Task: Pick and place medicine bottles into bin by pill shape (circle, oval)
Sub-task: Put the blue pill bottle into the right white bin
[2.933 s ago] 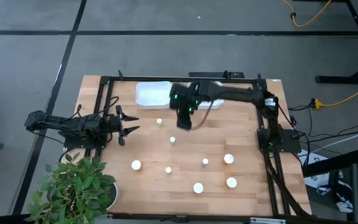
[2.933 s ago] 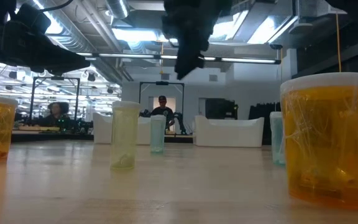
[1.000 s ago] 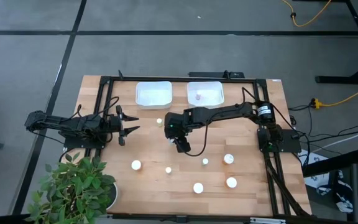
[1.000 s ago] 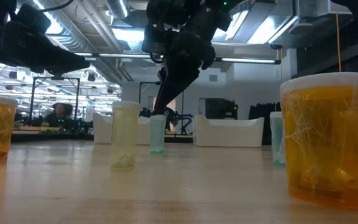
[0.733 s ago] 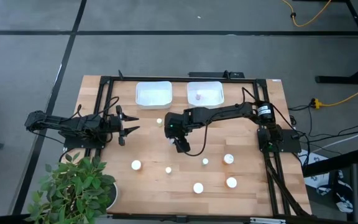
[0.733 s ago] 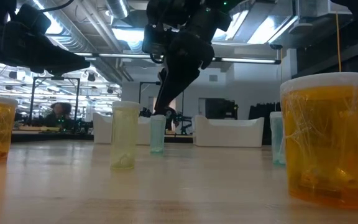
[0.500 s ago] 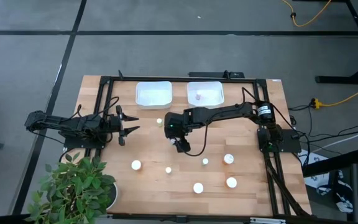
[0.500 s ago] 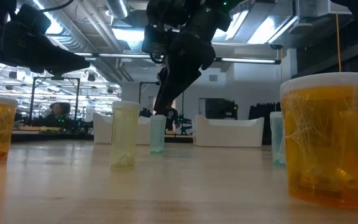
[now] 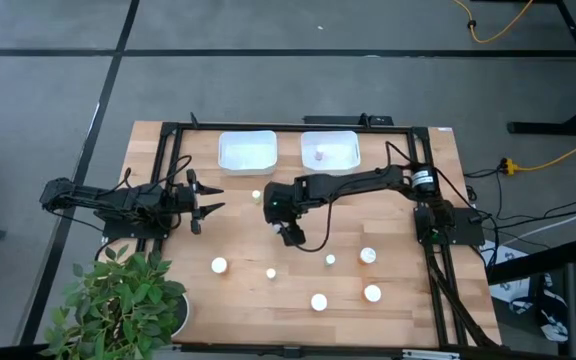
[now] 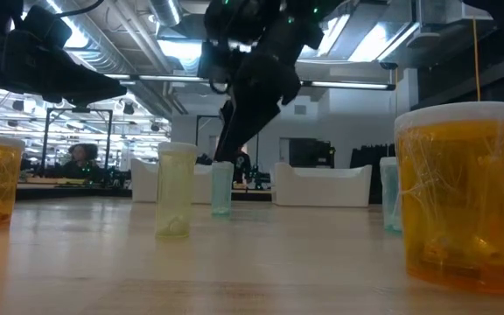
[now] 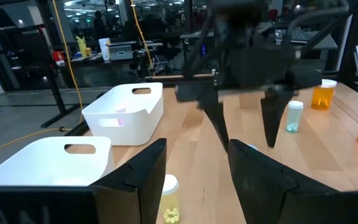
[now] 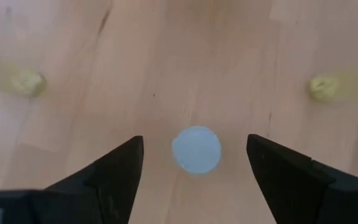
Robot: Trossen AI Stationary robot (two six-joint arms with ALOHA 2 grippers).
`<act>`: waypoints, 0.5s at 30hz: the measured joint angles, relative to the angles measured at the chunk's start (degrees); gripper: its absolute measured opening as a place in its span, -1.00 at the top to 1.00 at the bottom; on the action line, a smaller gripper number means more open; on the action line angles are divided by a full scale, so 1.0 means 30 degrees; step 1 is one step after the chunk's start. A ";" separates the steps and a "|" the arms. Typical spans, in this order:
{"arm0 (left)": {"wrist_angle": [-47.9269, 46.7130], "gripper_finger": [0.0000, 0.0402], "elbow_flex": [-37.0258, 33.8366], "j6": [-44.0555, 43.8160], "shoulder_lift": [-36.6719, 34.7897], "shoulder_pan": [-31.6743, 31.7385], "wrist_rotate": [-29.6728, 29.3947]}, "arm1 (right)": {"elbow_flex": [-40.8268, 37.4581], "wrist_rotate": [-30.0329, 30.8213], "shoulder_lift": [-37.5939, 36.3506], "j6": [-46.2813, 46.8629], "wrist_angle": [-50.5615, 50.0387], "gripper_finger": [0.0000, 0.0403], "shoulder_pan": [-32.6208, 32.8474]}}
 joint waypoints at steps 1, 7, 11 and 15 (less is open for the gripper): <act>-0.0003 0.17 0.0000 0.0000 0.0000 0.0002 0.0000 | 0.0000 0.0000 0.0212 0.0000 0.0040 -0.43 0.0000; -0.0003 0.17 -0.0002 -0.0004 0.0000 0.0002 0.0000 | -0.0036 0.0160 0.0831 0.0109 0.0289 -0.43 -0.0005; -0.0003 0.17 0.0000 -0.0007 0.0000 0.0002 0.0000 | -0.0036 0.0588 0.0839 0.0124 0.0542 -0.42 0.0000; -0.0003 0.17 0.0001 -0.0007 0.0000 -0.0005 0.0000 | -0.0036 0.1137 0.0836 0.0167 0.0547 -0.32 0.0007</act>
